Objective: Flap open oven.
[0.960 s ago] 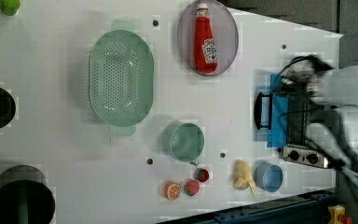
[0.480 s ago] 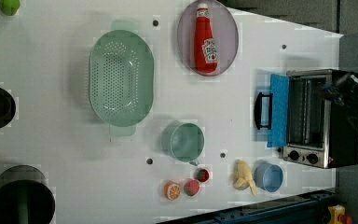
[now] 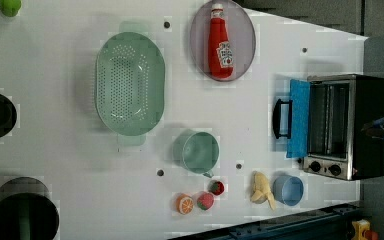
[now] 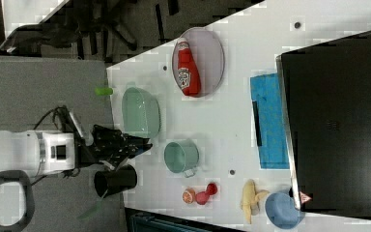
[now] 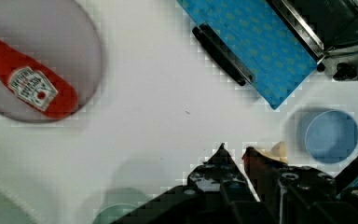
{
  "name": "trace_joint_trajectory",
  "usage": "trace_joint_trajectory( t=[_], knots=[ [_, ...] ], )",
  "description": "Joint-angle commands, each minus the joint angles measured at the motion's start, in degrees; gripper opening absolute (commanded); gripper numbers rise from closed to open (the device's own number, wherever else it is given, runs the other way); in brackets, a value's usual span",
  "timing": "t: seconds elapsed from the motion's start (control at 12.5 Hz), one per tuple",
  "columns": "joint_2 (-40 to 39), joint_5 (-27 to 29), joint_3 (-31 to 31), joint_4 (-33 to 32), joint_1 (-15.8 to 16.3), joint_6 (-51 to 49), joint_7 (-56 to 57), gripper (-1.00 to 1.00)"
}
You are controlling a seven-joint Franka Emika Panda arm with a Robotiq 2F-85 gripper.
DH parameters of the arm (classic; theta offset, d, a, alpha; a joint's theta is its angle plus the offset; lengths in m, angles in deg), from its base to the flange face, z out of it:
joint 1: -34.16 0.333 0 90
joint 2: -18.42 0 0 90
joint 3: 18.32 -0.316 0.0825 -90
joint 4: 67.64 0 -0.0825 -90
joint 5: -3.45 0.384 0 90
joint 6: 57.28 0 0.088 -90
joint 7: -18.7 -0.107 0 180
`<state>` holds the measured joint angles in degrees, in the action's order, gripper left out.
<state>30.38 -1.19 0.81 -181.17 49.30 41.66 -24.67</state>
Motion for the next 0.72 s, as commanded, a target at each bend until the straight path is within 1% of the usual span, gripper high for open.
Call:
trace_joint_trajectory(
  t=[0.08,0.72],
  knots=[
    [0.8,1.0,-0.9,1.7,-0.1,-1.1,-5.5,-0.65],
    [0.6,1.0,-0.9,1.3,-0.1,-1.1,-5.5,-0.65]
  ],
)
